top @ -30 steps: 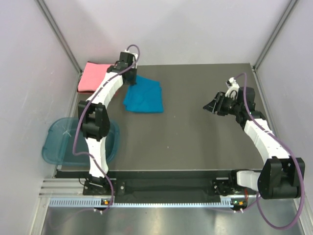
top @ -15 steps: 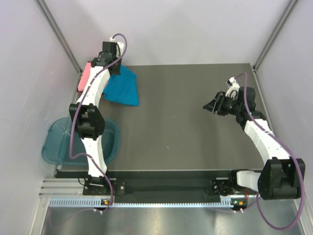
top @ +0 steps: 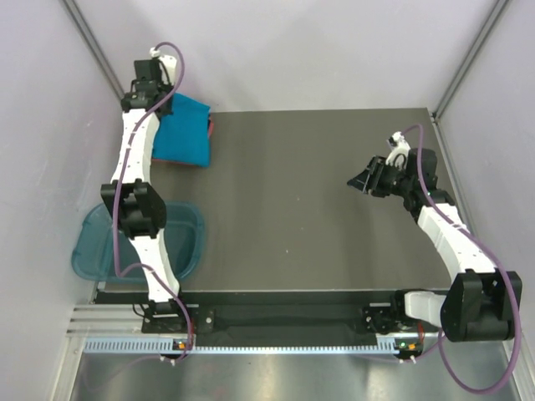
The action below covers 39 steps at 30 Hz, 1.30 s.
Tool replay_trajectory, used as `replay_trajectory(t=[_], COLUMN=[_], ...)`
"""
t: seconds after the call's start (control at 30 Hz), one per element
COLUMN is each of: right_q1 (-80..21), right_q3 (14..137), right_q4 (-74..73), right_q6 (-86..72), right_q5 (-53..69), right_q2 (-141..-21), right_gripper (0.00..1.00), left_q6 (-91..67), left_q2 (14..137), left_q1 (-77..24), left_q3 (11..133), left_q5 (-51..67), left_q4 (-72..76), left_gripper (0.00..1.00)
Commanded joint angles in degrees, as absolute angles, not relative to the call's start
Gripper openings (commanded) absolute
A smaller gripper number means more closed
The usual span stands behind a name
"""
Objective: Fold and stack the t-shirts
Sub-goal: Neatly place the folded tshirt to the corner
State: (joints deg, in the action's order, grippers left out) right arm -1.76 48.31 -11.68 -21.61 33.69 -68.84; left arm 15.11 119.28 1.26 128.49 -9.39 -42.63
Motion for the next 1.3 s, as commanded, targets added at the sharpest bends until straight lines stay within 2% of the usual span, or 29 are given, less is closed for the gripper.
replay_trajectory(t=[0.0,0.33,0.57,1.03,1.27], right_q1=[-2.11,-2.02,-2.02,-1.93,-1.93], right_q3=[50.1,49.92,50.1,51.85,52.91], right_q4=[-10.28,-9.76,-9.67,-13.09,-13.27], right_q6=[-20.83,-20.92,-21.27,-19.78,-19.51], right_q5=[32.96,33.4,34.1,33.22,31.99], right_q2=[-66.88,-67.5,-69.34,-73.21,-73.56], right_gripper=[0.45,0.45,0.45,0.46,0.46], left_q6=[17.75,18.99,16.62,13.54,11.25], left_q2=[115.93,124.27,130.51,136.23,136.93], left_q1=[4.39,5.71,7.29,9.58,9.58], left_q3=[126.04,130.16,132.54,132.98,133.68], left_q5=[-7.48,-10.72,-13.71,-19.33,-15.2], left_q4=[-31.4,-22.68,-22.41,-12.14,-8.35], left_gripper=[0.0,0.0,0.0,0.0,0.0])
